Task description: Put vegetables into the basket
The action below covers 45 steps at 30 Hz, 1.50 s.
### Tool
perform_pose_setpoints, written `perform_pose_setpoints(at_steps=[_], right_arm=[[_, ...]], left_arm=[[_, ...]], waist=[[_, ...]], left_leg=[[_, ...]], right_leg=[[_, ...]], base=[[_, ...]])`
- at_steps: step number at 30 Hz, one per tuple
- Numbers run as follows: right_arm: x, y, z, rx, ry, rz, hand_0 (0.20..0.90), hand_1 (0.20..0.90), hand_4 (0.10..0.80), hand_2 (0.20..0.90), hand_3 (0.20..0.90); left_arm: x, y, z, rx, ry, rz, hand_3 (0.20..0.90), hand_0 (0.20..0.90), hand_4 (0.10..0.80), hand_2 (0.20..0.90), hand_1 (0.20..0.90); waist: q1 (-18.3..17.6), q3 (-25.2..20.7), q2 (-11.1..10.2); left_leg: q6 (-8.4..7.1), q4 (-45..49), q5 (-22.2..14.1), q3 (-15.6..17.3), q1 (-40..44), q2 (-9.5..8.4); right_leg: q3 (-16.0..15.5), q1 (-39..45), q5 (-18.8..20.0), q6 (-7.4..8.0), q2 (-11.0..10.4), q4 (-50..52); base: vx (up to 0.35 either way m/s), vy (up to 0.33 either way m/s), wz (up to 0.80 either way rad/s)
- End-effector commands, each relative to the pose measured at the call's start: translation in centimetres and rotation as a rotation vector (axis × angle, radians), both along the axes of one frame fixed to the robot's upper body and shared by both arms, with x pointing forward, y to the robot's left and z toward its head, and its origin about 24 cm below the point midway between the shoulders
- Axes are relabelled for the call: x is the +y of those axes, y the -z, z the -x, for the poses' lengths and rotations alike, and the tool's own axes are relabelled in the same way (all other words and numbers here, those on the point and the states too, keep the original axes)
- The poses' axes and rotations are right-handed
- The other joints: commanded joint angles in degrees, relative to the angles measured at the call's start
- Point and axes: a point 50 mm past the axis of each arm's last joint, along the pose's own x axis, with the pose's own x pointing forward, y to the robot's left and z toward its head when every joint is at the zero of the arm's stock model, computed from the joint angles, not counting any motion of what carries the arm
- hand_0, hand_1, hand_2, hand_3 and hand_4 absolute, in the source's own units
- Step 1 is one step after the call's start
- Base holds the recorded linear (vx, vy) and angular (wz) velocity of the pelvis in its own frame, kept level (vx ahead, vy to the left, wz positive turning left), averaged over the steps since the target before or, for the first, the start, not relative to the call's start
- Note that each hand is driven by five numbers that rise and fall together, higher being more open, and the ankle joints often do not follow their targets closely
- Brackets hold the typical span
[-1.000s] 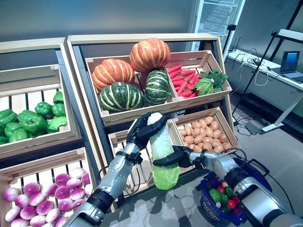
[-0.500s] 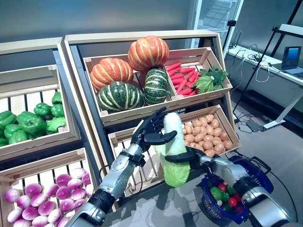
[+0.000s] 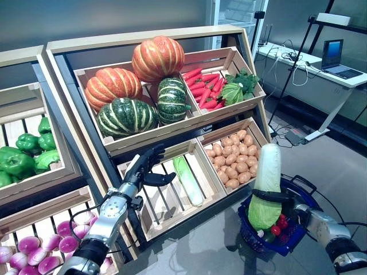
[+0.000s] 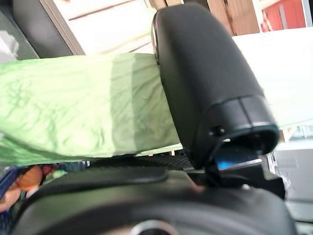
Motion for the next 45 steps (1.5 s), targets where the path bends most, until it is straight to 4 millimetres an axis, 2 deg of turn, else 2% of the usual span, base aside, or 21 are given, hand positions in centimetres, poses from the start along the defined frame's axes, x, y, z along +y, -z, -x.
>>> perform_pose_setpoints(at_steps=[1,5,6,7,8,10,11,13,15,16,21,25,32,36,38,39,42,45], right_arm=[[-3.8,-6.3,-2.9,-0.307,0.167,0.088,0.300,0.300,0.400,0.300,0.300],[-5.5,-6.7,-2.0,-0.297,0.251,0.147,0.300,0.300,0.400,0.300,0.300],[-5.5,-6.8,-2.1,-0.297,0.254,0.149,0.300,0.300,0.400,0.300,0.300],[-5.4,-7.5,-2.8,-0.317,0.279,0.181,0.300,0.300,0.400,0.300,0.300],[-5.3,-8.3,-3.4,-0.343,0.296,0.197,0.300,0.300,0.400,0.300,0.300],[-5.3,-10.1,-4.5,-0.410,0.353,0.216,0.300,0.300,0.400,0.300,0.300],[-5.8,-11.7,-5.3,-0.464,0.423,0.212,0.300,0.300,0.400,0.300,0.300],[-6.4,-13.4,-5.8,-0.516,0.523,0.195,0.300,0.300,0.400,0.300,0.300],[-7.3,-14.6,-5.9,-0.545,0.601,0.187,0.300,0.300,0.400,0.300,0.300],[-8.5,-15.7,-5.7,-0.570,0.677,0.171,0.300,0.300,0.400,0.300,0.300],[-11.0,-18.6,-5.1,-0.627,0.818,0.134,0.300,0.300,0.400,0.300,0.300],[-10.6,-21.4,-6.3,-0.700,0.806,0.121,0.300,0.300,0.400,0.300,0.300],[-9.7,-24.0,-7.5,-0.758,0.797,0.155,0.300,0.300,0.400,0.300,0.300],[-9.5,-24.8,-7.7,-0.755,0.790,0.176,0.300,0.300,0.400,0.300,0.300],[-9.1,-25.8,-8.1,-0.757,0.739,0.198,0.309,0.309,0.406,0.309,0.309],[-9.0,-25.9,-8.2,-0.754,0.728,0.202,0.900,0.900,0.800,0.900,0.900],[-8.6,-26.0,-8.6,-0.733,0.673,0.190,0.900,0.900,0.800,0.900,0.900],[-8.9,-25.4,-8.5,-0.702,0.694,0.173,0.900,0.900,0.800,0.900,0.900]], left_arm=[[1.6,-5.2,-2.0,-0.209,0.002,-0.089,0.900,0.900,0.800,0.900,0.900],[1.1,-4.4,-1.2,-0.170,0.028,-0.007,0.900,0.900,0.800,0.900,0.900],[1.1,-4.3,-1.1,-0.169,0.027,-0.001,0.900,0.900,0.800,0.900,0.900],[0.8,-4.3,-0.8,-0.171,0.021,0.053,0.900,0.900,0.800,0.900,0.900],[0.6,-4.6,-1.0,-0.187,0.027,0.086,0.900,0.900,0.800,0.900,0.900],[0.1,-5.9,-1.8,-0.236,0.057,0.119,0.900,0.900,0.800,0.900,0.900],[-0.4,-7.2,-2.6,-0.285,0.095,0.132,0.900,0.900,0.800,0.900,0.900],[-1.2,-8.2,-3.1,-0.318,0.134,0.159,0.900,0.900,0.800,0.900,0.900],[-1.9,-8.6,-3.1,-0.338,0.160,0.170,0.900,0.900,0.800,0.900,0.900],[-2.7,-8.7,-3.1,-0.351,0.190,0.178,0.900,0.900,0.800,0.900,0.900],[-4.5,-9.5,-3.4,-0.388,0.281,0.223,0.900,0.900,0.800,0.900,0.900],[-6.0,-11.2,-3.6,-0.466,0.367,0.246,0.900,0.900,0.800,0.900,0.900],[-6.5,-13.3,-3.5,-0.570,0.392,0.326,0.900,0.900,0.800,0.900,0.900],[-6.6,-14.3,-3.3,-0.626,0.395,0.339,0.900,0.900,0.800,0.900,0.900],[-6.5,-15.5,-3.0,-0.695,0.402,0.313,0.900,0.900,0.800,0.900,0.900],[-6.5,-15.8,-2.9,-0.708,0.402,0.309,0.900,0.900,0.800,0.900,0.900],[-6.0,-17.3,-2.7,-0.782,0.380,0.288,0.900,0.900,0.800,0.900,0.900],[-5.7,-18.2,-2.8,-0.820,0.350,0.268,0.900,0.900,0.800,0.900,0.900]], waist=[[0.0,-0.9,-0.9],[0.6,-0.5,-0.8],[0.6,-0.5,-0.8],[1.0,0.7,-0.8],[1.1,2.2,-0.7],[1.1,6.0,-0.8],[1.1,9.9,-0.8],[0.9,13.4,-0.6],[1.1,14.9,-0.2],[1.4,16.3,0.4],[1.9,19.3,2.0],[1.8,21.9,4.0],[1.3,23.6,6.0],[1.1,24.4,6.6],[1.0,25.0,7.2],[1.1,25.0,7.2],[1.1,25.2,7.1],[1.3,24.8,6.6]], left_leg=[[3.47,0.4,-7.4,2.7,1.2,-3.66],[3.34,0.4,-7.5,3.9,1.6,-3.51],[3.34,0.4,-7.4,4.3,1.6,-3.50],[3.32,1.5,-7.3,5.4,1.3,-3.50],[3.23,6.2,-8.8,4.7,-1.1,-2.98],[3.91,17.4,-12.3,4.7,-8.2,-1.46],[4.31,26.2,-15.3,3.5,-14.5,-0.01],[5.29,35.3,-19.2,3.8,-20.8,1.75],[5.89,41.6,-21.8,3.2,-25.1,2.08],[6.31,45.8,-23.7,2.8,-28.1,2.21],[6.83,60.2,-29.8,1.1,-38.1,2.04],[7.36,71.4,-33.3,-0.1,-47.1,1.14],[7.63,81.3,-36.6,-0.5,-55.9,0.52],[7.49,86.4,-38.1,-0.7,-59.9,0.23],[7.51,90.2,-39.0,-1.0,-63.8,0.03],[7.54,90.9,-39.1,-1.0,-64.6,0.00],[7.78,93.5,-39.6,-1.1,-67.7,0.00],[7.66,94.5,-39.9,-1.6,-68.6,-0.14]], right_leg=[[1.0,1.3,-3.3,-2.72,2.1,0.1],[0.0,1.1,-3.1,-2.33,1.9,0.1],[-0.4,1.2,-3.0,-2.31,1.8,0.1],[-2.2,1.4,-2.5,-2.42,1.2,0.1],[-2.4,-0.6,-3.9,-2.46,0.5,4.2],[-2.4,-7.7,-7.5,-3.55,-1.2,14.4],[-2.0,-13.3,-9.7,-4.07,-2.6,22.1],[-2.1,-19.3,-13.3,-5.38,-4.6,31.8],[-2.1,-23.3,-15.9,-6.25,-6.3,38.7],[-1.9,-26.1,-17.7,-6.89,-7.7,43.9],[-0.6,-36.0,-23.4,-7.48,-11.4,59.1],[1.8,-45.7,-27.1,-8.25,-13.5,70.6],[4.6,-55.3,-30.4,-9.00,-13.8,79.8],[5.7,-59.5,-32.0,-9.28,-13.9,84.5],[6.6,-63.6,-33.0,-9.55,-14.1,88.4],[6.7,-64.4,-33.1,-9.63,-14.1,89.1],[7.1,-67.8,-33.8,-9.97,-14.1,92.3],[7.2,-68.6,-34.2,-10.08,-13.9,93.5]], base=[[0.044,-0.025,-0.03],[0.070,-0.041,-0.04],[0.072,-0.054,-0.14],[0.009,-0.053,-0.25],[-0.121,-0.091,-0.37],[-0.367,-0.109,-0.27],[-0.477,-0.125,-0.26],[-0.354,-0.102,-0.28],[-0.163,-0.037,-0.06],[-0.119,-0.032,0.01],[-0.096,-0.064,0.22],[-0.078,-0.038,0.21],[-0.007,-0.006,0.02],[0.000,0.000,0.00],[-0.013,0.002,0.02],[-0.032,0.006,0.01],[-0.026,0.002,-0.02],[0.000,0.000,0.00]])
